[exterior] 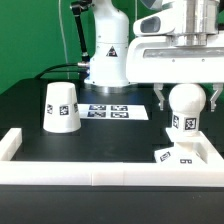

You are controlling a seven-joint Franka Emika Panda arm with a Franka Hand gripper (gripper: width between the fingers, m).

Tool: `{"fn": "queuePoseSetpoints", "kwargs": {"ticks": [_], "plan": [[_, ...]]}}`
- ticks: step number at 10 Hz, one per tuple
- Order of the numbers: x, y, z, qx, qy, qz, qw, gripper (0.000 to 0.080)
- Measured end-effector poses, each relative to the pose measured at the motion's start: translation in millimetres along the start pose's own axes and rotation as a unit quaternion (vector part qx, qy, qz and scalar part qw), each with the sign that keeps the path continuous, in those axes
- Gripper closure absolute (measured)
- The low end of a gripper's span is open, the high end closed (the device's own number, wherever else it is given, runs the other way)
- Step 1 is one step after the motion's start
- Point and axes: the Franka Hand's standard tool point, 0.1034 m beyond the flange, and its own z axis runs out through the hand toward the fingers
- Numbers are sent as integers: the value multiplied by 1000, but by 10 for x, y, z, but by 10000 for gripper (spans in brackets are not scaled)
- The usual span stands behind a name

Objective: Assemble lamp

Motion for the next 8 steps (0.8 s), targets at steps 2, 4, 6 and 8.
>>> {"fn": "queuePoseSetpoints", "kwargs": {"ticks": [2, 4, 6, 8], "plan": [[-37, -3, -3, 2, -10, 133, 991, 223], [-36, 0, -1, 4, -13, 235, 972, 223], [-37, 9, -1, 6, -19, 287, 958, 223], [-35, 5, -3, 11, -24, 350, 937, 223]]}}
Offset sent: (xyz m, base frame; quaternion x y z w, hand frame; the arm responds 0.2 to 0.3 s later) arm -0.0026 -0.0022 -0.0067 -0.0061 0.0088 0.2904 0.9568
